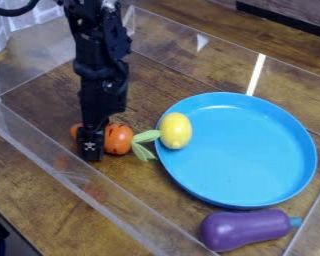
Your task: Put the carrot on the blue tray
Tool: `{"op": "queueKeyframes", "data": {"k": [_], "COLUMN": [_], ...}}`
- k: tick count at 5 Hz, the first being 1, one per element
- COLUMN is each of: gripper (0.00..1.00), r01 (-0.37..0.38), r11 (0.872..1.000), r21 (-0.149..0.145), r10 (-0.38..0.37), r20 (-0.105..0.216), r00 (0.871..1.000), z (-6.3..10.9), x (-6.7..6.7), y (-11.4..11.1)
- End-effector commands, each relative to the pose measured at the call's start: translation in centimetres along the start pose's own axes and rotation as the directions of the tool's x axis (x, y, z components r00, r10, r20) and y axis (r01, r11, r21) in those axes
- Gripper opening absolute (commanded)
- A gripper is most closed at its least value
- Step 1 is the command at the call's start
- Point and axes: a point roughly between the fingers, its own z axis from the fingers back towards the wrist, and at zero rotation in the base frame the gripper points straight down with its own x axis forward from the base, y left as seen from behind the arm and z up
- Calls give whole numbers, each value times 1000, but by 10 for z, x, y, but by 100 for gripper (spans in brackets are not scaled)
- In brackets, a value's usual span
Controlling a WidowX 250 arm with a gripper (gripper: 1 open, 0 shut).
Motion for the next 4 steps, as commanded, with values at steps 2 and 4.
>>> {"op": "queueKeyframes", "data": {"k": [2, 4], "gripper": [100, 100], "r01": [-14, -23], "r11": [1000, 1000], "r21": [21, 20], "r10": [14, 22], "r20": [21, 29], "r00": [1000, 999], "z": [3, 3], "x": [0, 1], "y": [7, 9]}}
